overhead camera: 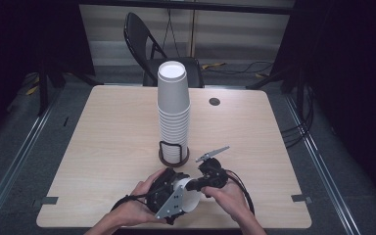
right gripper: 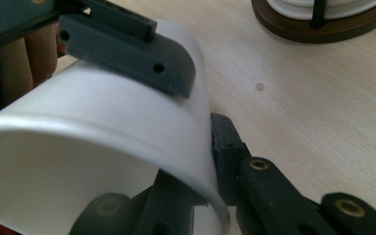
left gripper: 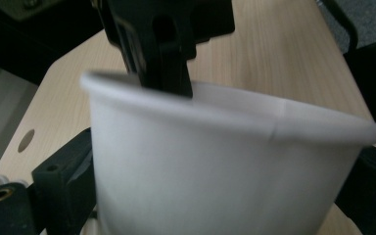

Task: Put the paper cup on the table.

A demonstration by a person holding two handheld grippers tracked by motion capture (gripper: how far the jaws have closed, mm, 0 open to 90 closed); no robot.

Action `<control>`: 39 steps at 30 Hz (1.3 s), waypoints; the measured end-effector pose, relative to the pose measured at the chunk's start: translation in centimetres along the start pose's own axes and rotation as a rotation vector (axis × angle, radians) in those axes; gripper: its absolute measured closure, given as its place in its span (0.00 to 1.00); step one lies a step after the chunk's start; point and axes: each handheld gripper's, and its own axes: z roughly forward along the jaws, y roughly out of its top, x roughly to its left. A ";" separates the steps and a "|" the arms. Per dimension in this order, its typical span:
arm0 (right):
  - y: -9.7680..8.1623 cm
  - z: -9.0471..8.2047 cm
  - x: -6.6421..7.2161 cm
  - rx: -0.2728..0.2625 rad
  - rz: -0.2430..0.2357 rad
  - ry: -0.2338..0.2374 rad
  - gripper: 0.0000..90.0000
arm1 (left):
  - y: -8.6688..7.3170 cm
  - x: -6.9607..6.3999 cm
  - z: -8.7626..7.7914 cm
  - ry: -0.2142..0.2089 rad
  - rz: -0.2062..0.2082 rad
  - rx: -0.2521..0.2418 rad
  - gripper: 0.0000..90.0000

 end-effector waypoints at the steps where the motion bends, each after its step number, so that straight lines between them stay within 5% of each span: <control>1: 0.1 0.1 0.0 -0.004 -0.002 0.010 0.97 | 0.2 -0.1 0.1 0.002 -0.017 -0.011 0.07; 11: 0.0 0.3 0.0 -0.017 0.015 0.018 0.98 | 0.2 -0.1 0.1 0.016 -0.034 -0.013 0.07; 14: -0.1 0.0 -0.1 -0.043 0.012 0.027 0.98 | 0.2 0.3 0.0 0.013 -0.103 -0.046 0.08; 20: -0.3 -0.2 -0.2 -0.067 0.004 0.029 0.93 | 0.0 0.6 -0.3 0.036 -0.137 -0.062 0.10; 23: -0.7 -0.4 -0.3 -0.103 0.002 0.041 0.89 | -0.6 0.8 -0.7 0.037 -0.201 -0.077 0.10; 29: -1.0 -0.7 -0.4 -0.169 0.006 0.042 0.81 | -1.2 1.1 -0.9 0.047 -0.266 -0.075 0.10; 30: -1.1 -0.9 -0.3 -0.187 0.007 0.049 0.79 | -1.5 1.3 -1.1 0.050 -0.311 -0.086 0.10; 38: -1.3 -1.6 -0.1 -0.267 0.003 0.029 0.59 | -2.2 1.7 -1.2 0.059 -0.397 -0.092 0.10; 39: -1.4 -1.7 -0.3 -0.285 0.011 0.021 0.55 | -2.5 1.9 -1.3 0.052 -0.433 -0.102 0.10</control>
